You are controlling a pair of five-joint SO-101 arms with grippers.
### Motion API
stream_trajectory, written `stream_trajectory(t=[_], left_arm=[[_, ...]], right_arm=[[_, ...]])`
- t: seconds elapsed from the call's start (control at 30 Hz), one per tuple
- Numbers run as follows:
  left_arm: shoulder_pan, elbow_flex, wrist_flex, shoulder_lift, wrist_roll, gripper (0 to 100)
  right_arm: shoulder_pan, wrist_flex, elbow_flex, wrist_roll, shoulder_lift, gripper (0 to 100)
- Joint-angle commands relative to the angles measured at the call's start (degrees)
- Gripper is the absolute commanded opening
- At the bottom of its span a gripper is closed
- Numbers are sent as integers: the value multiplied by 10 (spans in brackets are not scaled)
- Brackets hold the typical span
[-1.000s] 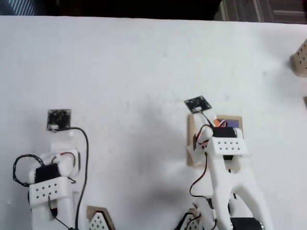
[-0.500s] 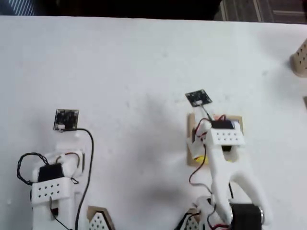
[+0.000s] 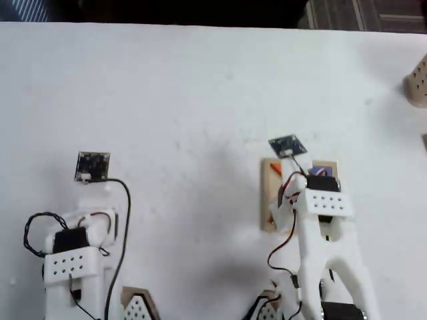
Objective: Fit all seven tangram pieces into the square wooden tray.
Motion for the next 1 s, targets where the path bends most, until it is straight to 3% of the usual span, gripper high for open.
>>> stream_trajectory(t=[0.0,0.37,0.63,0.97], left_arm=[[8,-4,-5,0,2,26],[8,-2,-6,0,2,26],[8,1,-7,0,2,26],[8,1,-8,0,2,26]], right_arm=[[-7,-21,13,25,4,18],[-12,-68,-113,-62,152,18],[-22,-68,-230,-86,262,18],[-23,-6,-428,-122,383,18]])
